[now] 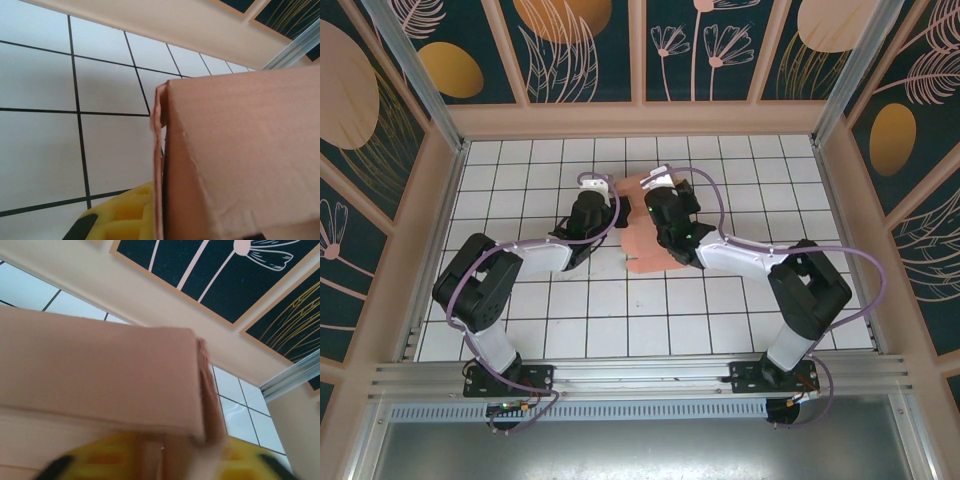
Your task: Fold the paper box
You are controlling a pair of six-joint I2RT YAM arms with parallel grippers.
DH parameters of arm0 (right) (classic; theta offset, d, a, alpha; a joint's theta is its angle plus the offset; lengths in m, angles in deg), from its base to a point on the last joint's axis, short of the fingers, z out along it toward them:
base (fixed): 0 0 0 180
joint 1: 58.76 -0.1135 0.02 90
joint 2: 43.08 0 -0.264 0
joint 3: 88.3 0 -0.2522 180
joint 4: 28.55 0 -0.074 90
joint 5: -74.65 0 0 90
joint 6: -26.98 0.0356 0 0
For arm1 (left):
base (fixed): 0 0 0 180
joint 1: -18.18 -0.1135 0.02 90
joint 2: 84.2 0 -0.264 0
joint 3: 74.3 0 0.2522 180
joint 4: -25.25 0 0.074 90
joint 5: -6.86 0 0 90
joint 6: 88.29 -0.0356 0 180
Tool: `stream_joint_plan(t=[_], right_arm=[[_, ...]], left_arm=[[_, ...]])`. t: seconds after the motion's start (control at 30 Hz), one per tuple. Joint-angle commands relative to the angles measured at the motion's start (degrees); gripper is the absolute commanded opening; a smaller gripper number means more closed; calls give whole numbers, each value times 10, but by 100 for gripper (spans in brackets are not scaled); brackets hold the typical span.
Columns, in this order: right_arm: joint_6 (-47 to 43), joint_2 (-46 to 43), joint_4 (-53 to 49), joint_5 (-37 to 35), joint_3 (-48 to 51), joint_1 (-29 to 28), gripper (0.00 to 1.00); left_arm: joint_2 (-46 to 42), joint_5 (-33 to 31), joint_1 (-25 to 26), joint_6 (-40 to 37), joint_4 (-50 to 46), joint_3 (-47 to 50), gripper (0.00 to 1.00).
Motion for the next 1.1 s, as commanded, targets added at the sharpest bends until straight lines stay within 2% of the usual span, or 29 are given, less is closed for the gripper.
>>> stream_joint_plan(t=[0.0, 0.03, 0.07, 0.1, 0.27, 0.3, 0.33, 0.37, 0.43, 0.57, 0.63, 0.7, 0.93, 1.07], right_arm=[[-8, 13, 17, -18, -3, -4, 34], [-10, 15, 16, -17, -3, -4, 25], [-12, 18, 14, -19, -3, -4, 5], [-14, 19, 10, -20, -4, -4, 0], [-17, 21, 9, -25, -4, -4, 0], [-19, 20, 13, -24, -3, -4, 19], [-24, 20, 18, -25, -2, -4, 31], [-24, 20, 18, -26, -2, -4, 32], [-25, 23, 12, -23, -4, -4, 0], [-13, 26, -4, -19, -10, -3, 0], [-3, 18, -4, -8, -8, -4, 27], [15, 6, -11, 12, -6, -3, 44], [94, -83, -36, 162, 15, 2, 75], [130, -131, -49, 220, 29, 11, 80]], left_arm=[[-8, 35, 10, -1, 49, -20, 0], [-8, 35, 10, -1, 49, -20, 0], [-8, 35, 10, -1, 49, -20, 0], [-8, 35, 10, -1, 49, -21, 0], [-7, 33, 10, -1, 49, -20, 0], [-7, 34, 10, -1, 49, -20, 0], [-7, 34, 10, -1, 49, -20, 0], [-7, 34, 11, -1, 49, -20, 0], [-7, 34, 11, -1, 49, -20, 0], [-7, 32, 10, -2, 48, -20, 0], [-7, 31, 11, -2, 47, -21, 0], [-7, 31, 10, -2, 47, -20, 0], [-6, 10, 10, 16, 20, -33, 0], [-3, -11, 10, 31, -24, -51, 0]])
